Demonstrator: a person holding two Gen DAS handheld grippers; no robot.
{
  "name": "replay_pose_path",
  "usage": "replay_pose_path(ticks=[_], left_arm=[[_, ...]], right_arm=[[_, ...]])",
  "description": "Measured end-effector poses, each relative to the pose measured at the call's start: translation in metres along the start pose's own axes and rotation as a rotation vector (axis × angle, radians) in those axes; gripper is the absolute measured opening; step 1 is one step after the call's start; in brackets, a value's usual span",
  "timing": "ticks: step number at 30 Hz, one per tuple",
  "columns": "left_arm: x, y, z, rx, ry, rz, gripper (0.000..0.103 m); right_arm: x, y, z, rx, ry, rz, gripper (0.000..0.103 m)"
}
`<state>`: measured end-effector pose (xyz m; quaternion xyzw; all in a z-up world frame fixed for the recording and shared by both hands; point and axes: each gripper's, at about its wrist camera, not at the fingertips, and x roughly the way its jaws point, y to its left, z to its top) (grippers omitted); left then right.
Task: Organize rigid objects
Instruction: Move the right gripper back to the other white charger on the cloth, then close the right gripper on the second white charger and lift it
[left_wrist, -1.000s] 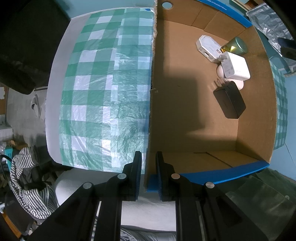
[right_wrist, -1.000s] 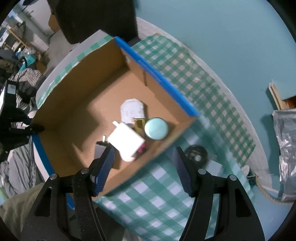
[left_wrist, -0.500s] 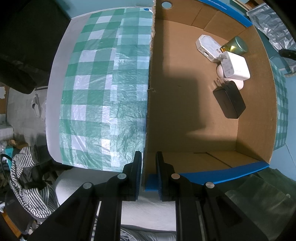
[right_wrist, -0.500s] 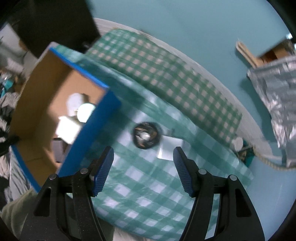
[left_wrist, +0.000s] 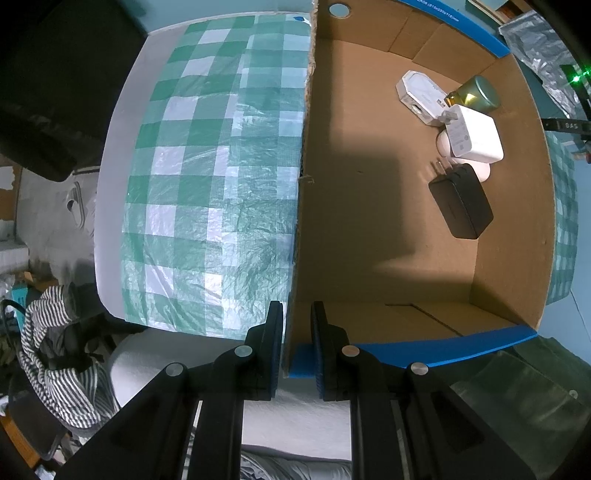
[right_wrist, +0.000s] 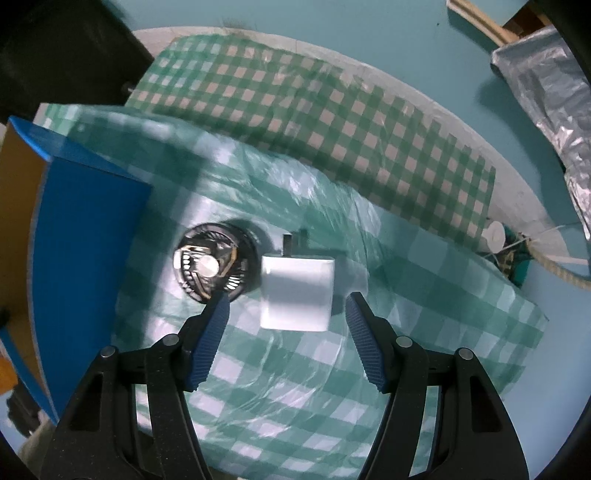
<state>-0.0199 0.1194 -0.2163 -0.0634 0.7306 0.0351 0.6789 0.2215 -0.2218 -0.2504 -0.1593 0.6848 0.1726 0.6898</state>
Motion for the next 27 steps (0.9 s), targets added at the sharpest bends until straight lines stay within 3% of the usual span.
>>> replay_pose_path(ticks=[11, 15, 27], left_arm=[[-0.002, 0.000, -0.002, -0.020, 0.001, 0.001, 0.015], [-0.002, 0.000, -0.002, -0.020, 0.003, 0.002, 0.015], [0.000, 0.001, -0.001, -0.018, 0.005, 0.002, 0.015]], right_arm=[[0.020, -0.010, 0.004, 0.042, 0.002, 0.036, 0.063], [0.025, -0.012, 0.007, 0.051, 0.018, 0.040, 0.050], [0.035, -0.003, -0.004, 0.024, 0.049, 0.007, 0.050]])
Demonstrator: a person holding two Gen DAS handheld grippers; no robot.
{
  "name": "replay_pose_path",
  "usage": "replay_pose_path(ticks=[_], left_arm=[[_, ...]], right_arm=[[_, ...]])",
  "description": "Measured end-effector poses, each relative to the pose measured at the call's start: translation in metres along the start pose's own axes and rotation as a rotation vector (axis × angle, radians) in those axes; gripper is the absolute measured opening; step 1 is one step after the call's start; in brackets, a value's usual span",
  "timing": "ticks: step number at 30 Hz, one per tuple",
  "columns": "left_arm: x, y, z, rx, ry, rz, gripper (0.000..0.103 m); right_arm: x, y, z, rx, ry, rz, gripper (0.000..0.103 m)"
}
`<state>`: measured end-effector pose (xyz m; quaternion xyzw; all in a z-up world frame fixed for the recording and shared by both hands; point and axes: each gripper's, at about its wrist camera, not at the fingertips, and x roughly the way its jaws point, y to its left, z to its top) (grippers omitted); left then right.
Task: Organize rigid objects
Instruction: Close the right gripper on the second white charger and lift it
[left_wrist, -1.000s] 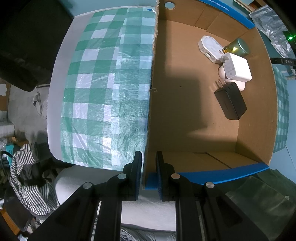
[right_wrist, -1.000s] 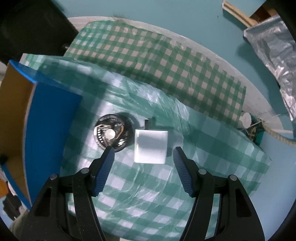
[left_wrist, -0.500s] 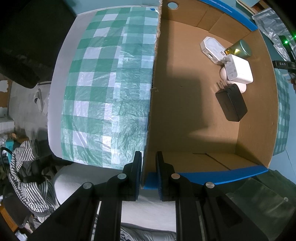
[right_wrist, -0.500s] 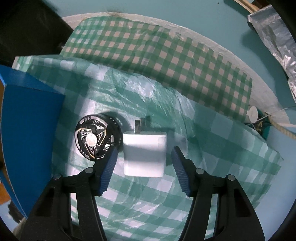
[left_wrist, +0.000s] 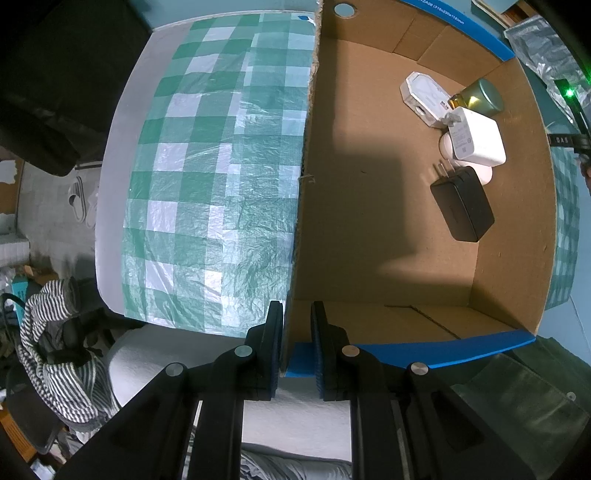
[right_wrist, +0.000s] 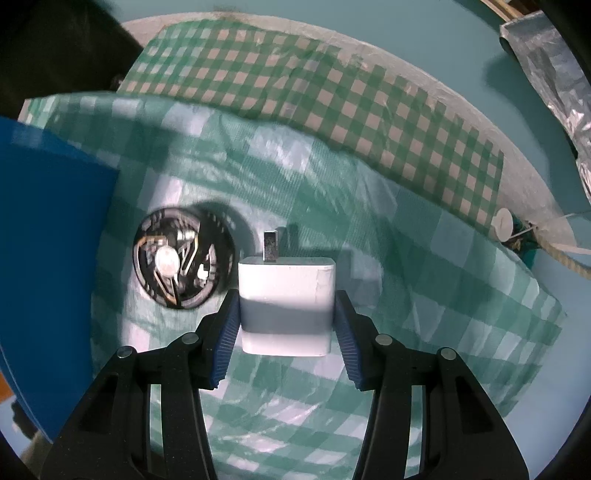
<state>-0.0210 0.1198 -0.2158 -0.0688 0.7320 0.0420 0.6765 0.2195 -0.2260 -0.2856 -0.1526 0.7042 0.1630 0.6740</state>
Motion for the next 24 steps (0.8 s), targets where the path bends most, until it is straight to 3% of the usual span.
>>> replay_pose_path(ticks=[5, 24], left_arm=[[0.001, 0.000, 0.000, 0.001, -0.002, -0.001, 0.015], [0.000, -0.004, 0.000, 0.020, -0.001, -0.002, 0.015]], right_arm=[[0.003, 0.002, -0.012, 0.002, 0.030, -0.003, 0.050], [-0.003, 0.006, -0.018, 0.033, 0.007, -0.020, 0.049]])
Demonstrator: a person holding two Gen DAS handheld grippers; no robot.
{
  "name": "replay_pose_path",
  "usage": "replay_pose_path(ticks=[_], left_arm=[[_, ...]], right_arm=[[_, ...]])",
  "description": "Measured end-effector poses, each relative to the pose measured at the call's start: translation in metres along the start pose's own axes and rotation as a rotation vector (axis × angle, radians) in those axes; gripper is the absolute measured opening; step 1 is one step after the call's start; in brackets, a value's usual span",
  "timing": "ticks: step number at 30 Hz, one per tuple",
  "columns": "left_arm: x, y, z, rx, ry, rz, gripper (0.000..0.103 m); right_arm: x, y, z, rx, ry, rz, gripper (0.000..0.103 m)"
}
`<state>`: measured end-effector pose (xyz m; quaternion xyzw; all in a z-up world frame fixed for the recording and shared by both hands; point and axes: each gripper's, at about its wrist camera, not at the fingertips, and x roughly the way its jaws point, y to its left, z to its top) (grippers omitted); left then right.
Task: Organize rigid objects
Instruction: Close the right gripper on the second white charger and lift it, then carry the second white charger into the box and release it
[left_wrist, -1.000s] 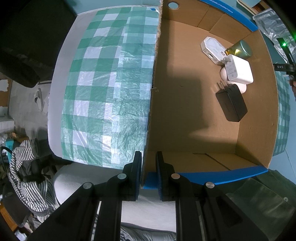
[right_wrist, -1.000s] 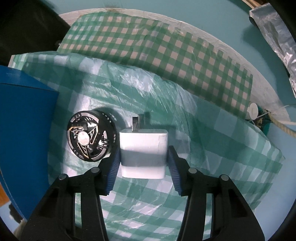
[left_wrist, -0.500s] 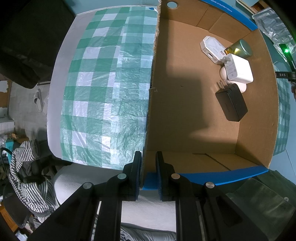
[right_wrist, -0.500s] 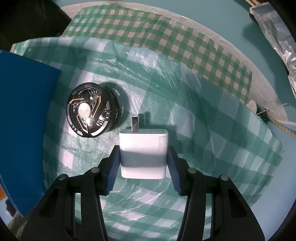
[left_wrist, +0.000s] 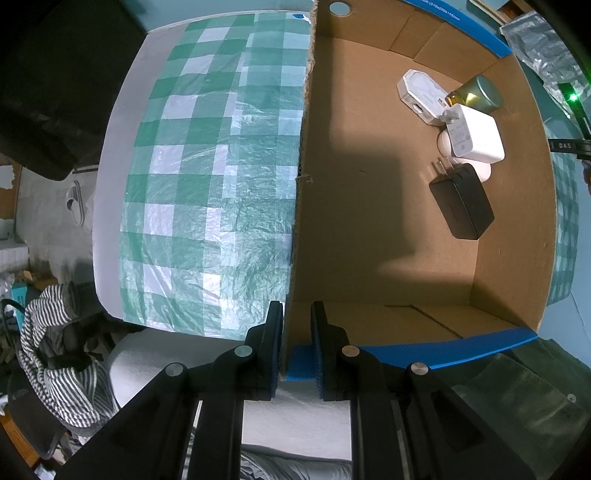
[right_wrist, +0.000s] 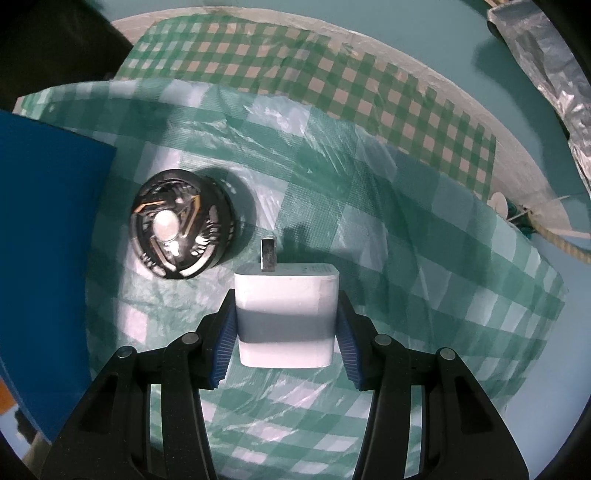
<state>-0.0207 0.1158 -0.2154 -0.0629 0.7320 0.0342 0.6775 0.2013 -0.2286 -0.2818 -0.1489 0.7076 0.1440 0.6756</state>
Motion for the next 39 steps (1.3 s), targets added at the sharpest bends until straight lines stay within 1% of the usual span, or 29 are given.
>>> replay_pose_path(ticks=[14, 33, 39], left_arm=[[-0.003, -0.003, 0.004, 0.023, -0.003, 0.000, 0.015], [-0.002, -0.003, 0.005, 0.031, -0.004, -0.003, 0.015], [-0.003, -0.002, 0.005, 0.033, -0.005, -0.002, 0.015]], right_arm=[[-0.049, 0.022, -0.014, -0.058, -0.036, 0.023, 0.049], [-0.120, 0.082, -0.027, -0.224, -0.107, 0.039, 0.049], [-0.132, 0.104, -0.029, -0.285, -0.122, 0.048, 0.049]])
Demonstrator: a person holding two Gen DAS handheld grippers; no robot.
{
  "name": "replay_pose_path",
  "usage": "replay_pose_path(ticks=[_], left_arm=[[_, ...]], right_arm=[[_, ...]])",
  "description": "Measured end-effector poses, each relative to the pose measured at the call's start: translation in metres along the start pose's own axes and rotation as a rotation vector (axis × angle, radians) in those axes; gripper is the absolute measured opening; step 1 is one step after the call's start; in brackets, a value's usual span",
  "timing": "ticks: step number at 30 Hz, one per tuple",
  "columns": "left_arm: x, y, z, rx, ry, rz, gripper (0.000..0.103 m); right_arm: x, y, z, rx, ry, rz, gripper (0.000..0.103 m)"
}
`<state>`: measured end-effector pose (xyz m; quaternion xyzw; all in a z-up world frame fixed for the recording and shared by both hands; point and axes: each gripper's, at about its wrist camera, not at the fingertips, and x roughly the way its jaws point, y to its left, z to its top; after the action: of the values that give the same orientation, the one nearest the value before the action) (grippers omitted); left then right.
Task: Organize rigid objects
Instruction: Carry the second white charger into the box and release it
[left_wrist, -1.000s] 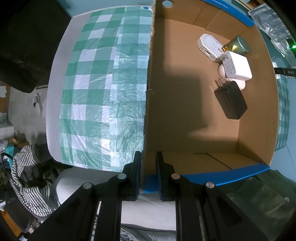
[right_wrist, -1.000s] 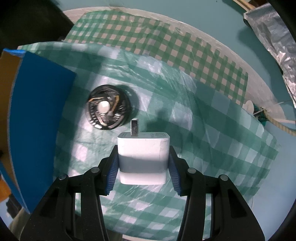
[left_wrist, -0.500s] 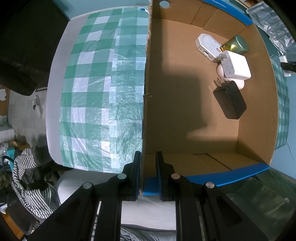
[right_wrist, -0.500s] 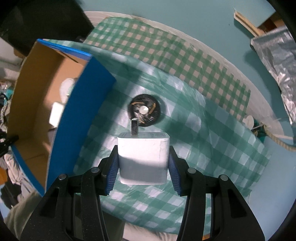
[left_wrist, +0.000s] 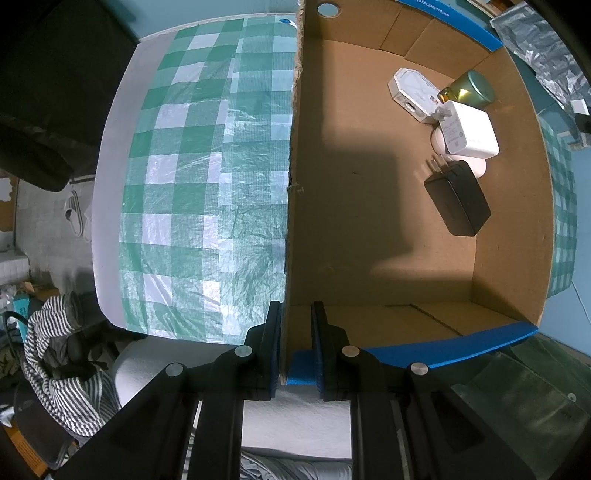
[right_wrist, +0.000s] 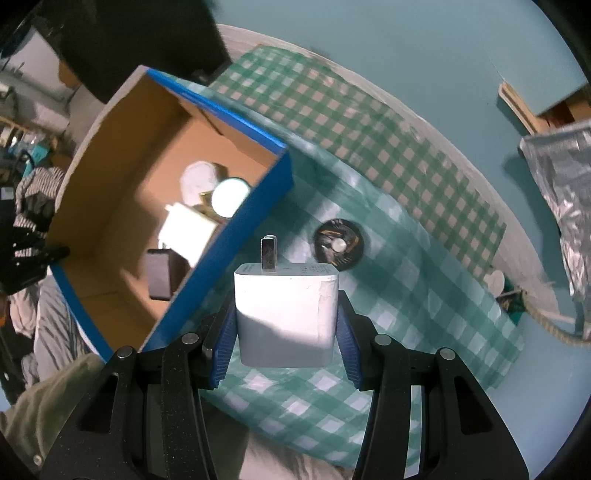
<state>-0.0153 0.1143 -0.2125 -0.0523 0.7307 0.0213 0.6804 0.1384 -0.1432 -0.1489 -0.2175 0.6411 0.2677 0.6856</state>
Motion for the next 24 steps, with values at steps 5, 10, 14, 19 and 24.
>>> replay_pose_path(ticks=[5, 10, 14, 19, 24], left_arm=[[-0.001, 0.001, -0.001, 0.001, -0.002, 0.000, 0.015], [-0.001, 0.000, -0.003, 0.003, -0.005, -0.001, 0.015], [-0.001, -0.001, -0.004, 0.006, -0.007, -0.001, 0.015], [-0.001, -0.001, -0.004, 0.005, -0.007, -0.001, 0.015], [-0.002, -0.001, -0.004, 0.007, -0.008, -0.003, 0.015]], right_arm=[[-0.005, 0.019, 0.004, -0.033, -0.011, 0.010, 0.049], [-0.006, 0.040, 0.008, -0.076, -0.014, 0.022, 0.049], [-0.005, 0.062, 0.013, -0.124, -0.014, 0.029, 0.049], [0.000, 0.091, 0.019, -0.197, -0.016, 0.038, 0.049], [0.011, 0.115, 0.024, -0.262, -0.007, 0.038, 0.049]])
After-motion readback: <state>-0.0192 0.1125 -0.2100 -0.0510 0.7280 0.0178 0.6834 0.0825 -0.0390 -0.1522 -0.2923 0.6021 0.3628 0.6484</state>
